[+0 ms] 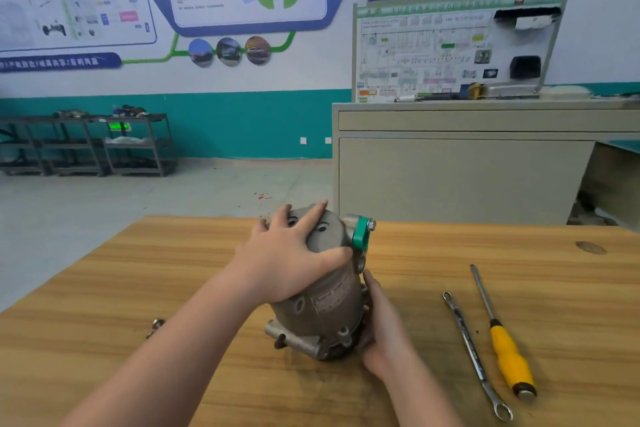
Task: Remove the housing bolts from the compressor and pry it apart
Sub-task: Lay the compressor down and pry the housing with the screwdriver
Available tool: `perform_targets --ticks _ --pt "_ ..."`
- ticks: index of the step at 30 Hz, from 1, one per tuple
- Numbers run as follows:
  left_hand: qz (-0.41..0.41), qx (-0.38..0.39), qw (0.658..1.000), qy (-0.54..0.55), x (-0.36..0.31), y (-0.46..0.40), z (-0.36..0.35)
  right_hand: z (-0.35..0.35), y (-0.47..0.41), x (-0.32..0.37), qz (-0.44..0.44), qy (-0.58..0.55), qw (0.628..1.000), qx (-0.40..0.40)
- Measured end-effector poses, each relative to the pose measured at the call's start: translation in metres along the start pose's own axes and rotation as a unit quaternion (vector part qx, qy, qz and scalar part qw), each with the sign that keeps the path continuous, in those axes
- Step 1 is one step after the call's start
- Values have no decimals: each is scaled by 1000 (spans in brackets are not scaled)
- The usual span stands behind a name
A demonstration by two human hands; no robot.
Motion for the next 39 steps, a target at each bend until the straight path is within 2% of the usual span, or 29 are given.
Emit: perform_targets --ticks 3,8,11,16,21,26,30,31,34,35,39 --pt "13 -32 999 33 6 3 5 -5 3 1 8 -25 1000 10" --pt "-68 -140 985 73 -9 22 15 -13 15 5 28 -49 998 38" --pt "-104 -172 972 120 -10 34 16 -9 22 9 68 -49 996 11" --pt "-119 -179 937 275 5 51 -8 15 39 56 198 91 973 -74" --pt "-106 -185 871 443 17 52 -48 29 57 88 289 220 920 -144" --pt "-104 -140 852 493 33 38 -63 34 61 87 324 270 876 -233" --pt "-121 -104 855 493 36 29 -62 33 64 82 315 299 858 -273" --pt "-123 -88 857 493 35 26 -63 32 67 82 316 323 843 -292" --pt "-137 -30 854 501 35 17 -62 23 80 88 321 450 753 -357" --pt "-139 -8 855 499 36 15 -62 18 86 91 337 460 737 -363" --pt "-149 63 869 467 40 15 -65 15 88 99 350 438 770 -304"
Point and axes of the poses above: each hand's wrist, its own y-axis away from the middle knuckle, its own z-axis out of the back of the hand, x = y × z, the point moved 9 cm from there along -y, towards the middle knuckle
